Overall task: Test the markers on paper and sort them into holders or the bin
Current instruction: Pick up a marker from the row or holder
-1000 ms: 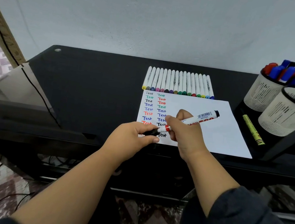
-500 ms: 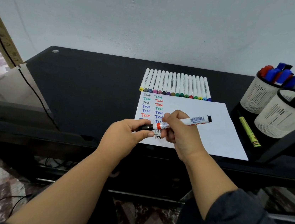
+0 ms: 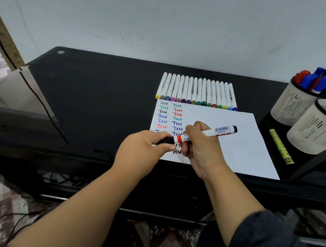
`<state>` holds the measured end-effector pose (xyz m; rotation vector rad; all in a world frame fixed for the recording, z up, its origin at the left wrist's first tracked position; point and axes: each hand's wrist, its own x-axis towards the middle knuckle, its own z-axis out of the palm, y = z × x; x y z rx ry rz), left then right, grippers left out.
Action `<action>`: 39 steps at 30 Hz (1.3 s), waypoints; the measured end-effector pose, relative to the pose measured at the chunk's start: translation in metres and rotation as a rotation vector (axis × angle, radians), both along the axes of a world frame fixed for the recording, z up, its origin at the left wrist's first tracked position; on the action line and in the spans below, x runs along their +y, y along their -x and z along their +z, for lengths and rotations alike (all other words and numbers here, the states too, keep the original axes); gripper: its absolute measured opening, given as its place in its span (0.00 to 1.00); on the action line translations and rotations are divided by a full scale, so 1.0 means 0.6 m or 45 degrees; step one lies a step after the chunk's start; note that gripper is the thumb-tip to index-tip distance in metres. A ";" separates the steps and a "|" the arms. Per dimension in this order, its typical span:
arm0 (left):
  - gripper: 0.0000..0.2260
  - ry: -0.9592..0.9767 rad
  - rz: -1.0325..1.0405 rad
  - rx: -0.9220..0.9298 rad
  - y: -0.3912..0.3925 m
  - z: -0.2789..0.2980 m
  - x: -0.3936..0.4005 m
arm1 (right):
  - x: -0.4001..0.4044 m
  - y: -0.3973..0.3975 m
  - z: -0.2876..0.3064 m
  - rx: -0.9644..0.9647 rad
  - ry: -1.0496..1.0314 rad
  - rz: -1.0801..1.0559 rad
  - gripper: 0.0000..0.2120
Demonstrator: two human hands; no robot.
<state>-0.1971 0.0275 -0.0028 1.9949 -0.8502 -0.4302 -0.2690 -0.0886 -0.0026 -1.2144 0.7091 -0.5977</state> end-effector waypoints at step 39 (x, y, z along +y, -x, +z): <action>0.12 0.140 -0.085 -0.047 0.047 0.135 -0.075 | -0.082 0.101 0.096 0.708 1.903 -0.135 0.08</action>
